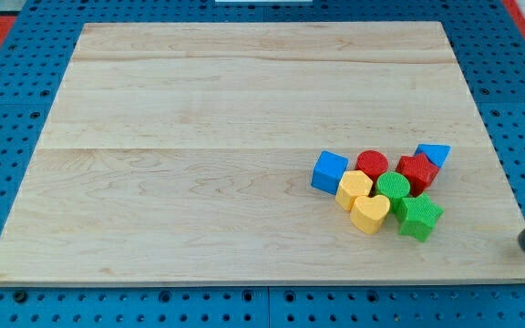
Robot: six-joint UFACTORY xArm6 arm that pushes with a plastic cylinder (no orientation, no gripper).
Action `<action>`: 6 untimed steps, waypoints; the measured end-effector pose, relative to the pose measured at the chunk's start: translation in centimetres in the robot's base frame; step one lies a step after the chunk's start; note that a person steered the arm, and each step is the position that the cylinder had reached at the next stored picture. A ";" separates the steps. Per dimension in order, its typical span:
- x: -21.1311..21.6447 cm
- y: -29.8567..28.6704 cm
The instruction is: Move the group of blocks up and left a bit
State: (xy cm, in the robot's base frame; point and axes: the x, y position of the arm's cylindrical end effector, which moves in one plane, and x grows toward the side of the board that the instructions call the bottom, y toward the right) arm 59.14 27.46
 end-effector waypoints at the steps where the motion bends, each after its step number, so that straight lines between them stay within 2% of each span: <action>1: 0.4 -2.2; 3: -1.1 -6.0; 6: -8.1 -11.3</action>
